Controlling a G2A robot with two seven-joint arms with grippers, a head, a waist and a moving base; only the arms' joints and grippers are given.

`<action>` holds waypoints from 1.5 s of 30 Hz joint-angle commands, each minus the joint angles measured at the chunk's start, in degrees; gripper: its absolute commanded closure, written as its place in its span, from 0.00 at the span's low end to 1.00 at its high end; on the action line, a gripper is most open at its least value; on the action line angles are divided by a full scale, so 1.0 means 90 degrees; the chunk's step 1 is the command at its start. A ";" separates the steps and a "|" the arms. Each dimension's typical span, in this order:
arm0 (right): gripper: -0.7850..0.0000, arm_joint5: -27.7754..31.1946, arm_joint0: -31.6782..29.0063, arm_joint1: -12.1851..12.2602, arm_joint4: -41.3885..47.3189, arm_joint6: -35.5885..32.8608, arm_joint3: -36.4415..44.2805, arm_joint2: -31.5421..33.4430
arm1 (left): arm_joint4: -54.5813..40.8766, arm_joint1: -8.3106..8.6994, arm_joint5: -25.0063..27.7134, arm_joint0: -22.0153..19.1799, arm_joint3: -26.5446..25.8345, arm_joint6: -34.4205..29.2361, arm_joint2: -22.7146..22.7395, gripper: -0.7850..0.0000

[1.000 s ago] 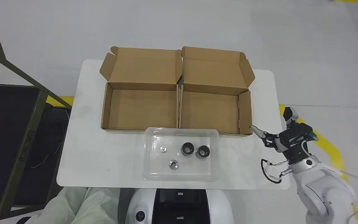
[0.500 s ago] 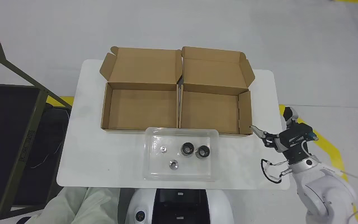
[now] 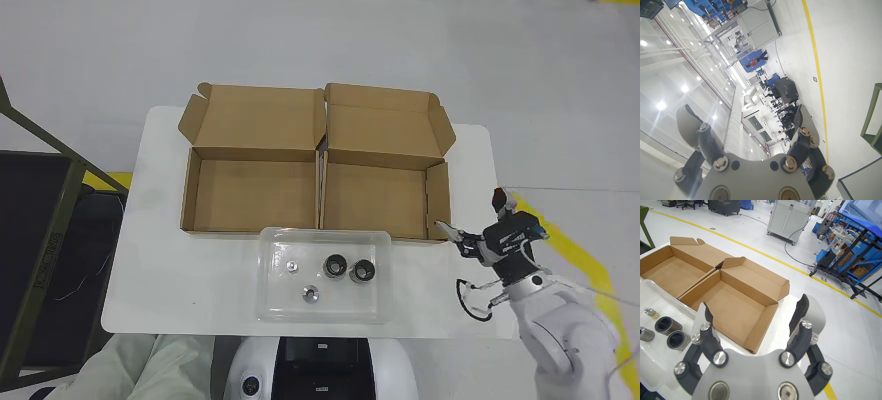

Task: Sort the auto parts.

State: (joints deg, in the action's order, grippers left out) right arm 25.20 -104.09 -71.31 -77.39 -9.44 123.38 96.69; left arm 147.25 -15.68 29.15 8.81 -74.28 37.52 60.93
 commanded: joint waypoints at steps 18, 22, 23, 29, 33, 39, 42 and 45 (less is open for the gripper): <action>0.00 0.1757 0.1195 0.0145 -0.0042 -0.2150 -0.0358 -0.1606 | 0.0000 0.0000 0.0000 0.0000 0.0000 0.0000 0.0000 0.00; 0.00 0.2124 0.1327 0.0181 -0.0232 -0.2346 -0.0342 -0.1894 | 0.0000 0.0000 0.0000 0.0000 0.0000 0.0000 0.0000 0.00; 0.00 0.2197 0.1348 0.0191 -0.0285 -0.2388 -0.0340 -0.1954 | 0.0000 0.0000 0.0000 0.0000 0.0000 0.0000 0.0000 0.00; 0.00 0.2489 0.1425 0.0230 -0.0415 -0.2488 -0.0361 -0.2175 | 0.0000 0.0000 0.0000 0.0000 0.0000 0.0000 0.0000 0.00; 0.00 0.2489 0.1425 0.0230 -0.0415 -0.2488 -0.0361 -0.2175 | 0.0000 0.0000 0.0000 0.0000 0.0000 0.0000 0.0000 0.00; 0.00 0.2489 0.1425 0.0230 -0.0415 -0.2488 -0.0361 -0.2175 | 0.0000 0.0000 0.0000 0.0000 0.0000 0.0000 0.0000 0.00; 0.00 0.2489 0.1425 0.0230 -0.0415 -0.2488 -0.0361 -0.2175 | 0.0000 0.0000 0.0000 0.0000 0.0000 0.0000 0.0000 0.00; 0.00 0.2567 0.1438 0.0249 -0.0645 -0.2508 -0.0270 -0.2305 | 0.0000 0.0000 0.0000 0.0000 0.0000 0.0000 0.0000 0.00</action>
State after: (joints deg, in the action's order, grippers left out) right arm 47.75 -91.23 -69.17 -81.92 -31.76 120.48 76.60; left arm 147.25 -15.68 29.15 8.81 -74.28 37.52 60.93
